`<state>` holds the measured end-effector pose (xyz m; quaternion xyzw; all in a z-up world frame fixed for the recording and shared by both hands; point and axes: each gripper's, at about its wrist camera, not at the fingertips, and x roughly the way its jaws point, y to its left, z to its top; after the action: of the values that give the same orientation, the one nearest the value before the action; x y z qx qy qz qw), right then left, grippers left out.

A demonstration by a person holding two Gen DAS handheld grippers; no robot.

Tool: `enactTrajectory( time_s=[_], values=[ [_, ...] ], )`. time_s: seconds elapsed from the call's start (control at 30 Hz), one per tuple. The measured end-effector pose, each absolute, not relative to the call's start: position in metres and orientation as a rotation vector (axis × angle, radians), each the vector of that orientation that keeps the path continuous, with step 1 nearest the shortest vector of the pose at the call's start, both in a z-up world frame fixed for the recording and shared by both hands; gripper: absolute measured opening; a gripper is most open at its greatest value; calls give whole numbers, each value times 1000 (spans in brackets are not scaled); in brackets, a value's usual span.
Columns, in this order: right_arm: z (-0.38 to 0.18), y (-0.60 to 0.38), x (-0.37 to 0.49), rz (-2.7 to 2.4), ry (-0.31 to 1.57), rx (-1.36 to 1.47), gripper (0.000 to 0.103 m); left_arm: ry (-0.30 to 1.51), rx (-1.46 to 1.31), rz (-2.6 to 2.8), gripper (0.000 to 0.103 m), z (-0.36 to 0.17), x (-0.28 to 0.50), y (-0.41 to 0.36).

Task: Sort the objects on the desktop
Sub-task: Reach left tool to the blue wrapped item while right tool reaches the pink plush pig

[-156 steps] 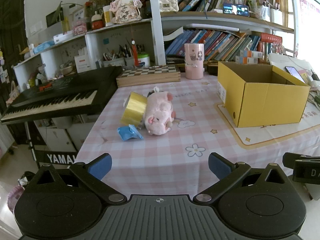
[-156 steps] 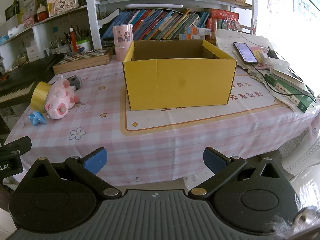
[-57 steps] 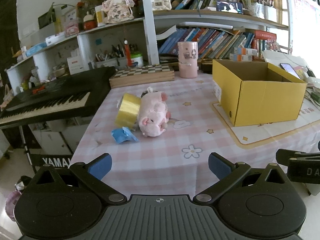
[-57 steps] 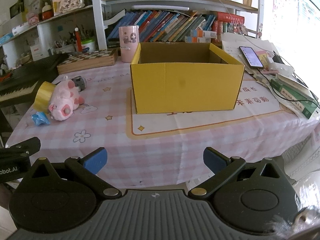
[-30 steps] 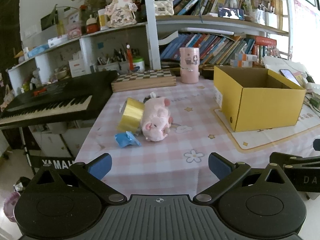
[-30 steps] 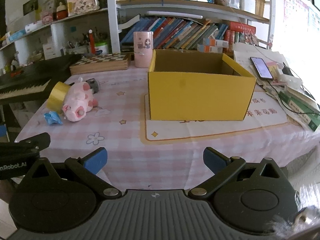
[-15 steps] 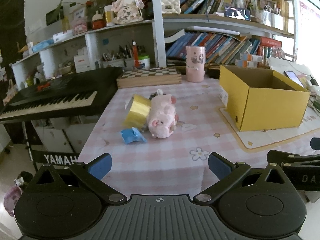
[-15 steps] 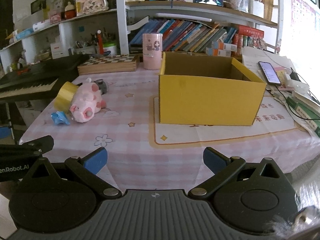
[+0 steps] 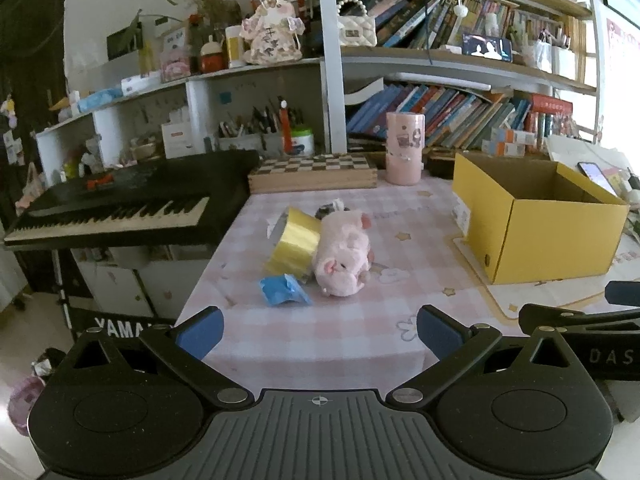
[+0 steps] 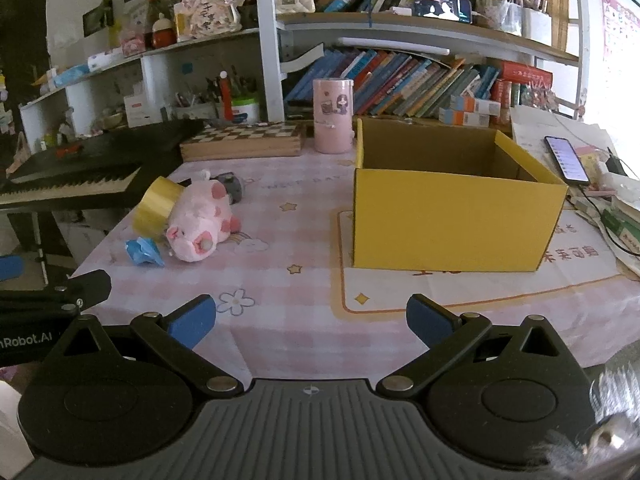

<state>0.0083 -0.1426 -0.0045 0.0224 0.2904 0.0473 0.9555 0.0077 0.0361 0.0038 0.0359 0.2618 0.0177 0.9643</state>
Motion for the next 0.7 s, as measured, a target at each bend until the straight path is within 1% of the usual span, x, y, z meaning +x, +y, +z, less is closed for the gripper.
enactTrajectory(
  time_s=[0.7],
  values=[
    [-10,-109,52,213,592,35,98,566,35,108,103,-3,41,73]
  ],
)
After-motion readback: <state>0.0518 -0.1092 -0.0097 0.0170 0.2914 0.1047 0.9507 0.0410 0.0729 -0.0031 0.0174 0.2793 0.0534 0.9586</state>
